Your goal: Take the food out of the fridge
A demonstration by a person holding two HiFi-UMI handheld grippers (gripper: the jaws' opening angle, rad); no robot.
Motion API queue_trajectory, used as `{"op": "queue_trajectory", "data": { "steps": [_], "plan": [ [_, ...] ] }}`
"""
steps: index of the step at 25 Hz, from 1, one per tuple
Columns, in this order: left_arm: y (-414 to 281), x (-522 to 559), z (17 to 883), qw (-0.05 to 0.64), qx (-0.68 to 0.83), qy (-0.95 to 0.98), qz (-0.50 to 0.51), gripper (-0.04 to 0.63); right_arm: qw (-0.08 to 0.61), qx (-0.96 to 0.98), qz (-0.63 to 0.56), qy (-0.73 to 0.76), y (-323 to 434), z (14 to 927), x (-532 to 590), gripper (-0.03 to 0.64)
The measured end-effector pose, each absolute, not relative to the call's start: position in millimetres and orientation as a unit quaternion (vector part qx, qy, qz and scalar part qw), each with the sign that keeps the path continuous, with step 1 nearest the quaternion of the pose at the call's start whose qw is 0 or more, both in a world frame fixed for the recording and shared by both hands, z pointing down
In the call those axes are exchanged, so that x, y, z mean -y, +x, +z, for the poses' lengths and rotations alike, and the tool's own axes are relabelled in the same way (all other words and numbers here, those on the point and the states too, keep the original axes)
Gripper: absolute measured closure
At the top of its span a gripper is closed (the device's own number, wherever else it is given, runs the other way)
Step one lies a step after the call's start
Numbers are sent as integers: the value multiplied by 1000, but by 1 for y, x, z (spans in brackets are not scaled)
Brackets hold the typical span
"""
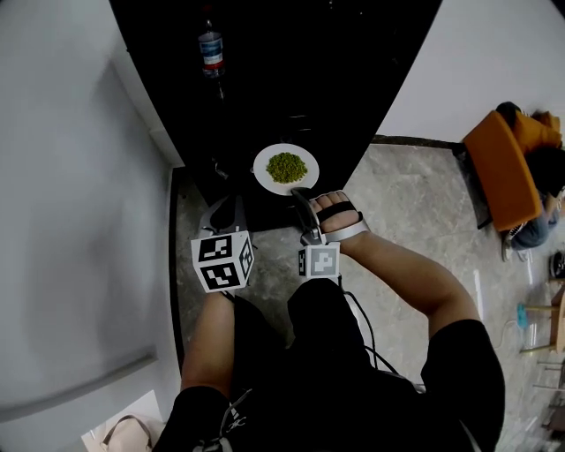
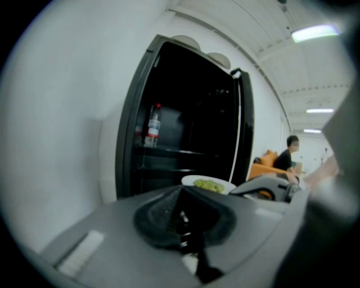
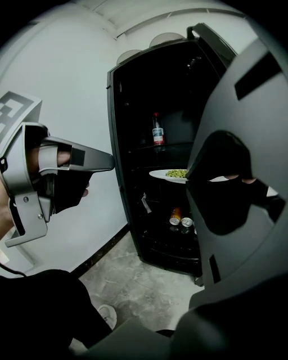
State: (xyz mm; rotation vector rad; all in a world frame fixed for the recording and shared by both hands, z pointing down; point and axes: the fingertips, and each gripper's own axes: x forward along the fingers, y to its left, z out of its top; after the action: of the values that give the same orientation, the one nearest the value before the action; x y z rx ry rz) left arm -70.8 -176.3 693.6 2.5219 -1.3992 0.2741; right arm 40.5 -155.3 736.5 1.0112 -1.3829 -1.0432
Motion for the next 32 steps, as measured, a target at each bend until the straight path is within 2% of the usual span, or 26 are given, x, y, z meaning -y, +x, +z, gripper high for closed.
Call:
{"op": "queue_trajectory", "data": {
  "steps": [5,14,18,24,32],
  "plan": [
    [-77,159,602,120,472,866,118,595,543,599,-421,411,25,657,132,611],
    [-98,124,412,166,491,847,116,595,541,627,-407,386,5,466,79,612],
    [-101,116,340,151,500,847,104,595,533,629,-412,389,4,396,69,612],
    [-92,112,298,122,496,854,100,595,519,617,-417,420,12,344,65,612],
    [-80,107,278,109,486,862,96,595,521,606,-423,427,17,323,64,612]
  ]
}}
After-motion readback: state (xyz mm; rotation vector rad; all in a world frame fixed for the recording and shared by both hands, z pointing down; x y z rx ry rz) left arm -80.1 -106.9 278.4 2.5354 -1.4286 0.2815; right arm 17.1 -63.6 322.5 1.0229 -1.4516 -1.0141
